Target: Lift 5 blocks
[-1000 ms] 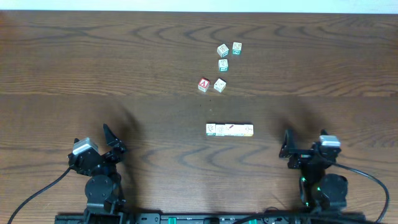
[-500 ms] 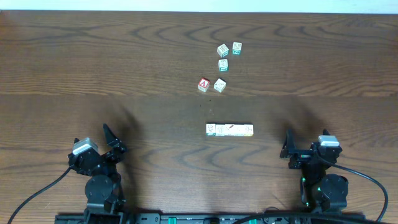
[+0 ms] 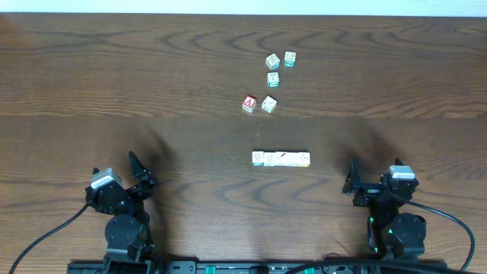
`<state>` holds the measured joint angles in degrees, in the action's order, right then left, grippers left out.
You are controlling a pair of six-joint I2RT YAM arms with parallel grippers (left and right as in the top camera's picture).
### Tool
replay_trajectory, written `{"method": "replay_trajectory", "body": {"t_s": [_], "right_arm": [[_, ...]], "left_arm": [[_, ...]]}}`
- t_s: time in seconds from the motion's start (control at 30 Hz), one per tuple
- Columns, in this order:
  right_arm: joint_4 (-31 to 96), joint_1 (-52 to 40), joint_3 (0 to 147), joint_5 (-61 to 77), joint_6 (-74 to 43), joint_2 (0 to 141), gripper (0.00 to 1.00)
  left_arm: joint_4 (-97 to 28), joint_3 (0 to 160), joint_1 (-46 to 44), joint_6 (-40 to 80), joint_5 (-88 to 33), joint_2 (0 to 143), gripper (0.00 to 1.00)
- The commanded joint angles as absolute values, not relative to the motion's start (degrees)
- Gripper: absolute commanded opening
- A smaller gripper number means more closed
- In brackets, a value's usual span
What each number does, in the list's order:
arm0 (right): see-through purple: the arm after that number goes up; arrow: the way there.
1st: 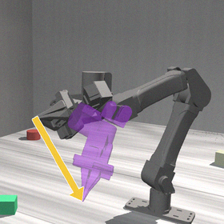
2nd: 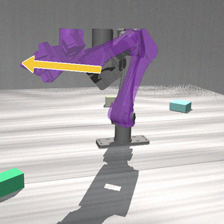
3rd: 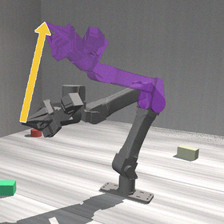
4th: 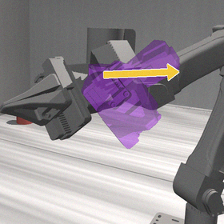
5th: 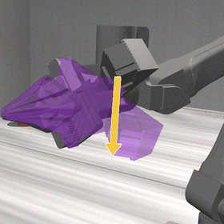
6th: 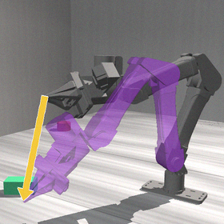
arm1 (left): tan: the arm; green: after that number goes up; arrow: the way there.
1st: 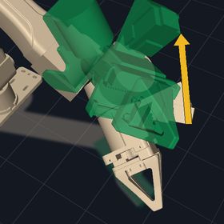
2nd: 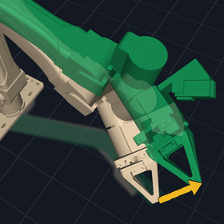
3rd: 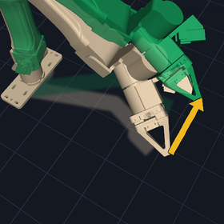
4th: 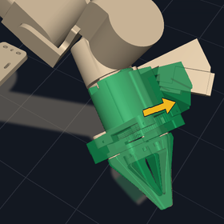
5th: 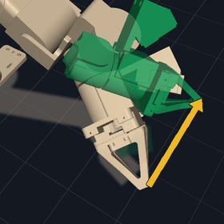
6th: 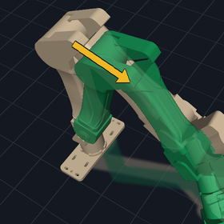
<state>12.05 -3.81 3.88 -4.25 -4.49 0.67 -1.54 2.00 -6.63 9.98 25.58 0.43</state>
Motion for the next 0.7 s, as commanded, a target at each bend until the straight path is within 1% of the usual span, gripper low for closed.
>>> {"method": "replay_trajectory", "body": {"t_s": [0.0, 0.67], "right_arm": [[12.0, -3.5, 3.6, -4.0, -3.7, 0.3, 0.99], [12.0, -3.5, 3.6, -4.0, -3.7, 0.3, 0.99]], "left_arm": [[-2.3, 0.2, -6.3, 8.8, 25.6, 0.1, 0.85], [-2.3, 0.2, -5.4, 8.8, 25.6, 0.3, 0.85]]}}
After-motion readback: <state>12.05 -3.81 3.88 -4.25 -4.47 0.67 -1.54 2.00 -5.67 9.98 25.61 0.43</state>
